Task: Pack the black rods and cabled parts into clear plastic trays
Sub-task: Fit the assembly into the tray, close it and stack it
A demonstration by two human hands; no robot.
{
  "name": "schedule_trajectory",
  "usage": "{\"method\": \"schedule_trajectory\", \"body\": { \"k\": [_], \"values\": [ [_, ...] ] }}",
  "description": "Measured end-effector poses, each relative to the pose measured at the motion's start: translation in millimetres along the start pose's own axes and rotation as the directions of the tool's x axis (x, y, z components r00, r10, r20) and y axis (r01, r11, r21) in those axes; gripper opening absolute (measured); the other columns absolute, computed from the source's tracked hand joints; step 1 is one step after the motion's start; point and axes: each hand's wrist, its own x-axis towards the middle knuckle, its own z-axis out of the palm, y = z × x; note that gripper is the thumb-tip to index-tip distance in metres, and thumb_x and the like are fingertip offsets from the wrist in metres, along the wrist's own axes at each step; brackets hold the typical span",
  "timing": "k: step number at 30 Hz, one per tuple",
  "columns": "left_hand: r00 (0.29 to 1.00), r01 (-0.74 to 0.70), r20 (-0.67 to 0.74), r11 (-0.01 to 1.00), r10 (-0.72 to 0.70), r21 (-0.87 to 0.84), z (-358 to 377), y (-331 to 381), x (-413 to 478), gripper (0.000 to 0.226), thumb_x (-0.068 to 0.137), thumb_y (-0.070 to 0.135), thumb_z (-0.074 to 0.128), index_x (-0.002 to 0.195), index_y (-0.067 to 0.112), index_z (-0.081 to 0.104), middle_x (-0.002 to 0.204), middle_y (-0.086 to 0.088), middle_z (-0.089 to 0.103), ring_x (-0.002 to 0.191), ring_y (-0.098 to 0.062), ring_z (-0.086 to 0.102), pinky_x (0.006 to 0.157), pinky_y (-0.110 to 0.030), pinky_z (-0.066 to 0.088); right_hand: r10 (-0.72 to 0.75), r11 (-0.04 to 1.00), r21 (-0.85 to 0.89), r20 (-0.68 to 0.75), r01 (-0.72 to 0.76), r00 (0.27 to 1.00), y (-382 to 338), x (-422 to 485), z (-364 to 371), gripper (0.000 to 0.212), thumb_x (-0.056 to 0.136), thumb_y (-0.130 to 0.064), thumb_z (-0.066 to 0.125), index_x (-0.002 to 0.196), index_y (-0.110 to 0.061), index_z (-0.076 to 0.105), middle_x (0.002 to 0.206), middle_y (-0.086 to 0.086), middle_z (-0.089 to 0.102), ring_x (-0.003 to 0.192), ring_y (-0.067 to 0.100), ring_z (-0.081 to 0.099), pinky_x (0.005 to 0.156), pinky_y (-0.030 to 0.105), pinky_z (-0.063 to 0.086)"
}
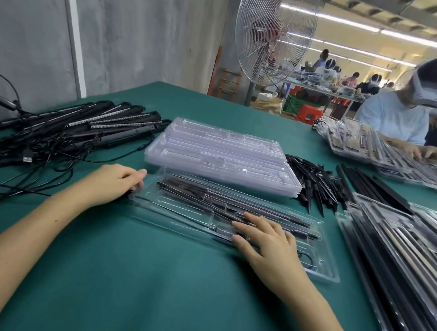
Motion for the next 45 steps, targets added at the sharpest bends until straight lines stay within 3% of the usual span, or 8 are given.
{"method": "schedule_trajectory", "body": {
  "k": [11, 16, 20, 25, 30, 34, 40, 45],
  "values": [
    [0.968, 0.068, 0.232, 0.989, -0.098, 0.133, -8.7, -9.9, 12.5, 0.071, 0.075, 0.080, 0.027, 0.063, 0.022, 0.067, 0.062, 0.010, 0.065, 0.052, -0.006, 0.054, 0.058, -0.023, 0.040, 0.025, 0.998, 0.053, 0.021, -0.026, 0.999, -1.1, 2.7, -1.0, 0.039, 0.090, -0.060, 0.043, 0.127, -0.052, 0.048, 0.147, -0.028, 0.027, 0.138, 0.002, 0.016, 0.107, 0.031, 0.008],
    [0.831, -0.040, 0.555, 0.999, 0.031, 0.003, -35.9, -48.1, 9.9, 0.053, 0.048, 0.075, 0.077, 0.088, 0.043, 0.069, 0.084, 0.007, 0.070, 0.064, 0.000, 0.056, 0.066, -0.017, 0.046, 0.024, 0.996, 0.081, 0.021, -0.025, 0.999, -1.5, 0.6, -0.7, 0.038, 0.091, -0.058, 0.041, 0.128, -0.051, 0.048, 0.148, -0.027, 0.026, 0.139, 0.002, 0.013, 0.109, 0.033, 0.005],
    [0.969, -0.078, 0.233, 0.996, 0.083, -0.034, -32.5, -47.6, 14.6, 0.040, 0.055, 0.048, 0.087, 0.090, 0.050, 0.070, 0.085, 0.004, 0.073, 0.065, 0.000, 0.062, 0.065, -0.017, 0.048, 0.022, 0.996, 0.088, 0.032, -0.025, 0.999, -1.4, 2.3, -1.4, 0.039, 0.091, -0.058, 0.041, 0.128, -0.050, 0.048, 0.149, -0.027, 0.026, 0.139, 0.003, 0.013, 0.110, 0.034, 0.005],
    [0.997, 0.041, 0.023, 0.742, -0.075, 0.669, -13.1, 14.7, 2.2, 0.055, 0.082, 0.014, 0.056, 0.126, 0.045, 0.046, 0.139, 0.005, 0.037, 0.123, -0.022, 0.032, 0.097, -0.040, 0.036, 0.021, 0.995, 0.098, 0.033, -0.024, 0.999, 0.2, 2.9, -1.4, 0.040, 0.090, -0.059, 0.042, 0.129, -0.049, 0.048, 0.149, -0.025, 0.027, 0.139, 0.003, 0.014, 0.110, 0.033, 0.005],
    [0.779, -0.565, 0.026, 0.683, 0.626, 0.462, 17.7, 89.4, -50.4, 0.049, 0.086, 0.049, 0.049, 0.128, 0.025, 0.054, 0.132, 0.004, 0.051, 0.119, -0.020, 0.052, 0.098, -0.045, 0.047, 0.016, 0.988, 0.155, 0.013, -0.018, 1.000, 1.7, 4.9, -3.2, 0.042, 0.088, -0.053, 0.052, 0.129, -0.044, 0.050, 0.145, -0.023, 0.036, 0.136, 0.005, 0.023, 0.107, 0.029, 0.009],
    [0.702, -0.712, 0.427, 0.577, 0.571, 0.399, 61.8, 109.4, -47.5, 0.062, 0.086, 0.071, 0.010, 0.138, 0.050, -0.016, 0.150, 0.022, -0.015, 0.143, -0.003, -0.012, 0.117, -0.025, -0.001, 0.103, 0.847, 0.525, 0.003, -0.090, 0.995, 9.0, 4.1, -15.4, 0.035, 0.087, -0.012, 0.057, 0.119, -0.024, 0.062, 0.118, -0.011, 0.064, 0.113, 0.002, 0.055, 0.105, 0.025, 0.038],
    [0.668, -0.735, 0.417, 0.458, 0.616, 0.500, 86.8, 89.7, -38.5, 0.067, 0.104, 0.026, 0.024, 0.134, 0.050, -0.032, 0.149, 0.018, -0.019, 0.147, -0.021, 0.004, 0.116, -0.041, 0.013, 0.406, 0.906, 0.261, -0.306, -0.334, 0.861, 46.3, -0.3, -38.8, 0.022, 0.089, -0.011, 0.049, 0.102, -0.015, 0.067, 0.102, -0.001, 0.066, 0.100, 0.017, 0.055, 0.080, 0.025, 0.044],
    [0.585, -0.728, 0.236, 0.374, 0.776, 0.575, 73.8, 93.3, -38.2, 0.101, 0.054, 0.002, 0.085, 0.141, 0.022, 0.038, 0.133, 0.001, 0.057, 0.113, -0.026, 0.061, 0.081, -0.042, 0.055, 0.676, 0.737, 0.150, -0.134, -0.659, 0.725, 68.5, -9.7, -52.6, 0.031, 0.091, -0.041, 0.052, 0.103, -0.012, 0.051, 0.107, 0.013, 0.053, 0.087, 0.027, 0.049, 0.069, 0.032, 0.037]
  ]
}}
